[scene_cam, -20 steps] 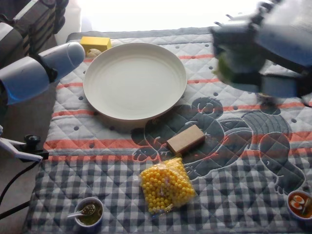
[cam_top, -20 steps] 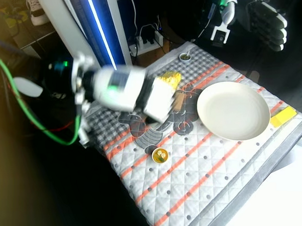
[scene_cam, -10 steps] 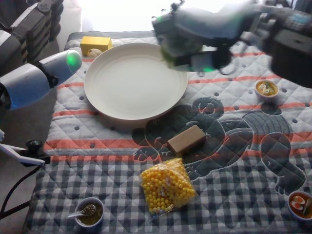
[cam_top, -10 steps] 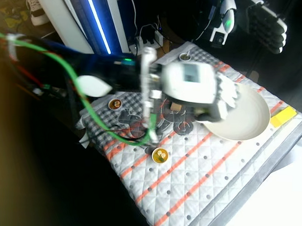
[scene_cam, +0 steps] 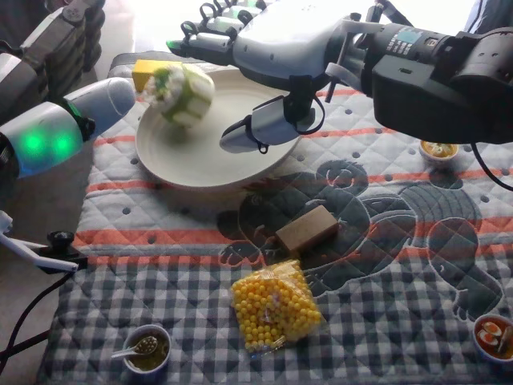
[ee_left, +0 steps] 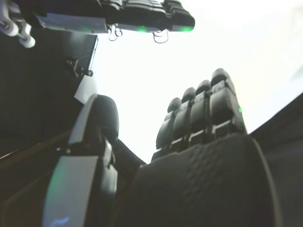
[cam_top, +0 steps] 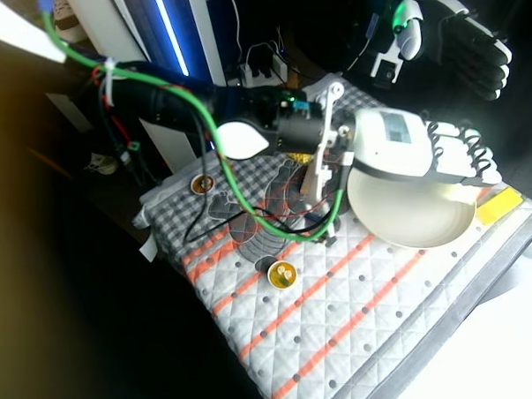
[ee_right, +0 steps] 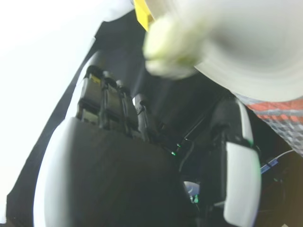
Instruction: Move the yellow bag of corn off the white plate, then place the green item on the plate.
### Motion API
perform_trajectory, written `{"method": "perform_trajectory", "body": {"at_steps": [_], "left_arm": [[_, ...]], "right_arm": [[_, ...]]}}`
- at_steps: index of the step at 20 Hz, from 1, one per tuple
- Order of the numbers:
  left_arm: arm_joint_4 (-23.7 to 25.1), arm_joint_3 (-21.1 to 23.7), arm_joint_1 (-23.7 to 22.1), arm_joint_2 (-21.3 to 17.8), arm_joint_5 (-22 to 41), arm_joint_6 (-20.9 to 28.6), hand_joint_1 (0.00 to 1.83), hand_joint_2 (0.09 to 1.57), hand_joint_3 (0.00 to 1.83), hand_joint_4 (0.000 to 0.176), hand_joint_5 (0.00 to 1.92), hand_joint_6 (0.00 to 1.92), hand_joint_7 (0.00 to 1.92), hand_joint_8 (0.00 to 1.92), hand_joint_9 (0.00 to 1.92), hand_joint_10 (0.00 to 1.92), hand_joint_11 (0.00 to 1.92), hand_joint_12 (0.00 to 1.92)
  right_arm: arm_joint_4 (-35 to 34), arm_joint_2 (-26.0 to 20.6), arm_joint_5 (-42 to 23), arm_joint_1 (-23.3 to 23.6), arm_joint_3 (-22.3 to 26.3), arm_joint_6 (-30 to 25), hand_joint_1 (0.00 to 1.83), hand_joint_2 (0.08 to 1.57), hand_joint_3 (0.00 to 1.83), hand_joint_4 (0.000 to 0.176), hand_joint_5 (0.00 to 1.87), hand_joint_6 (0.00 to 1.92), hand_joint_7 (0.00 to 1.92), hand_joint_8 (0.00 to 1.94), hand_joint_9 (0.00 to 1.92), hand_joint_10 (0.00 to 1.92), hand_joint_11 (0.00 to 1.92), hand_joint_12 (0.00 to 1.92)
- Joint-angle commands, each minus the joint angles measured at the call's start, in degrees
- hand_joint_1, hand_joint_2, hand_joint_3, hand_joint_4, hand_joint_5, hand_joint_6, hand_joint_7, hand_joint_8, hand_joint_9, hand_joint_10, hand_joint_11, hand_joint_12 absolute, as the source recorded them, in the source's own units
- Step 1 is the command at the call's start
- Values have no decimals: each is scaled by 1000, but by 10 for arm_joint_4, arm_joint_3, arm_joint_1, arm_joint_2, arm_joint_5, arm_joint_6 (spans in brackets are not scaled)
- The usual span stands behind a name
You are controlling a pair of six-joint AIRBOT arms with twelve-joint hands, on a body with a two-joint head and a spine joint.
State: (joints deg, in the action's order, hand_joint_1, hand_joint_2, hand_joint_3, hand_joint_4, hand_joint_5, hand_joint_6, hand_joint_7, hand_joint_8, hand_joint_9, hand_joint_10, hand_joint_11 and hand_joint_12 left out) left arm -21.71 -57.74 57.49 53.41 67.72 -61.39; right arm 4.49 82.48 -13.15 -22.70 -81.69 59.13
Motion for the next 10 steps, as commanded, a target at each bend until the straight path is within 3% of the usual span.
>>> {"method": "perform_trajectory", "body": {"at_steps": [1, 2, 4, 5, 6, 7, 9, 10], "left_arm": [[3, -2, -2, 1, 70, 7, 662, 1282, 0, 34, 0, 0, 0, 0, 0, 0, 0, 0], [3, -1, -1, 0, 72, 8, 663, 1281, 0, 39, 0, 0, 0, 0, 0, 0, 0, 0], [0, 3, 2, -3, 78, 8, 687, 1288, 1, 35, 0, 0, 0, 0, 0, 0, 0, 0], [-1, 5, 4, -4, 80, 8, 688, 1282, 0, 46, 0, 0, 0, 0, 0, 0, 0, 0], [-2, 7, 6, -6, 83, 8, 666, 1283, 0, 47, 0, 0, 0, 0, 0, 0, 0, 0], [-3, 8, 8, -7, 86, 8, 668, 1280, 0, 56, 0, 0, 0, 0, 0, 0, 0, 0], [-6, 12, 14, -10, 94, 8, 688, 1283, 0, 55, 0, 0, 0, 0, 0, 0, 0, 0], [-9, 15, 18, -13, 101, 8, 683, 1282, 0, 71, 0, 0, 0, 0, 0, 0, 0, 0]], "right_arm": [[-1, 2, -66, 10, 5, 2, 564, 1007, 0, 126, 0, 0, 0, 0, 0, 0, 44, 24], [-1, 1, -66, 10, 13, 2, 610, 1002, 0, 99, 0, 0, 0, 0, 0, 0, 8, 4], [8, -26, -75, 10, 43, 2, 693, 1009, 0, 118, 0, 0, 0, 0, 0, 0, 0, 0], [8, -43, -85, 10, 57, 2, 650, 1044, 3, 76, 0, 0, 0, 0, 0, 0, 0, 0], [7, -72, -102, 10, 77, 2, 633, 1056, 9, 74, 0, 0, 0, 0, 0, 0, 0, 0], [4, -96, -118, 6, 95, 2, 601, 1050, 5, 98, 0, 0, 0, 0, 0, 0, 11, 5], [-1, -129, -149, -7, 122, 2, 509, 1021, 0, 139, 0, 0, 0, 0, 0, 0, 8, 4], [-7, -165, -179, -21, 149, 2, 429, 987, 0, 169, 0, 0, 0, 0, 0, 0, 7, 4]]}}
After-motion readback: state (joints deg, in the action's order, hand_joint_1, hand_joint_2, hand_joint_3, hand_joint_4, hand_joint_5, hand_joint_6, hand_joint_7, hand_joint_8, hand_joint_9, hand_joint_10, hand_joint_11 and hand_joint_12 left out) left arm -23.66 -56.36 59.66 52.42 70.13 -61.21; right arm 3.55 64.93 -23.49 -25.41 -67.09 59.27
